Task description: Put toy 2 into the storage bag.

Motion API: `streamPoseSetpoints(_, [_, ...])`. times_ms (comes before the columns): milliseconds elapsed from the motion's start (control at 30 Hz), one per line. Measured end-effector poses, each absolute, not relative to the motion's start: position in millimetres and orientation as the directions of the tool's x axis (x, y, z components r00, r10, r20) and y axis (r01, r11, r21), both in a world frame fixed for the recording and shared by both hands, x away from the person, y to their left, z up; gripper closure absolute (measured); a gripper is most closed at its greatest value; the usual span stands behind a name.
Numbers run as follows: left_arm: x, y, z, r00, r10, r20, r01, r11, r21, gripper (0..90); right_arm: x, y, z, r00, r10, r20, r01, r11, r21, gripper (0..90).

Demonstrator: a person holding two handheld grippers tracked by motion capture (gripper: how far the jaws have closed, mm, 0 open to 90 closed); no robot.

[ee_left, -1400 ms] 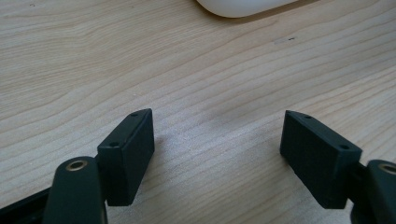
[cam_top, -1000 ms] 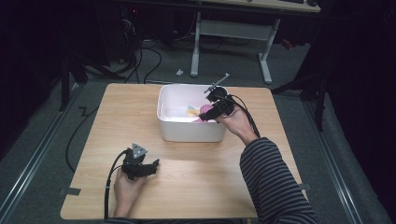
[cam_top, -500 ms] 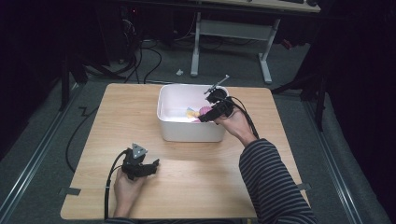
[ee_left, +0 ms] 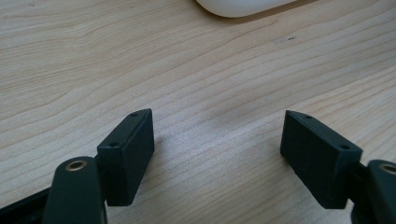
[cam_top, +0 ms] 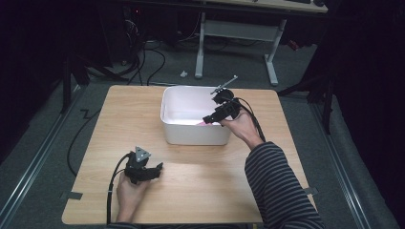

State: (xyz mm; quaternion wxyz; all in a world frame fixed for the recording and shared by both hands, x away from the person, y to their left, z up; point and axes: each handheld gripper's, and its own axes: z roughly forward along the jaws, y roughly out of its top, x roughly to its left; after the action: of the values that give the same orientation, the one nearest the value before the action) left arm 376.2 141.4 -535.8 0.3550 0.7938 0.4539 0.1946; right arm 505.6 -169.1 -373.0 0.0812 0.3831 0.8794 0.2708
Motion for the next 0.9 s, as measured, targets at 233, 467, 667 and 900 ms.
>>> streamPoseSetpoints(233, [376, 141, -536, 0.513, 0.859, -0.013, 0.582, -0.336, 0.740, 26.4, 496, -182, -362, -0.689, 0.723, 0.048, 0.597, 0.529, 0.604, 31.0])
streamPoseSetpoints(467, [376, 141, -536, 0.513, 0.858, -0.013, 0.582, -0.337, 0.740, 26.3, 475, -206, -347, -0.673, 0.739, 0.026, 0.550, 0.476, 0.687, 34.4])
streamPoseSetpoints(667, [376, 141, -536, 0.513, 0.859, -0.012, 0.582, -0.337, 0.740, 26.3, 456, -228, -341, -0.648, 0.761, 0.013, 0.522, 0.432, 0.735, 35.4])
streamPoseSetpoints(900, [376, 141, -536, 0.513, 0.859, -0.012, 0.582, -0.337, 0.740, 26.3, 435, -251, -342, -0.620, 0.785, 0.009, 0.508, 0.392, 0.767, 35.8])
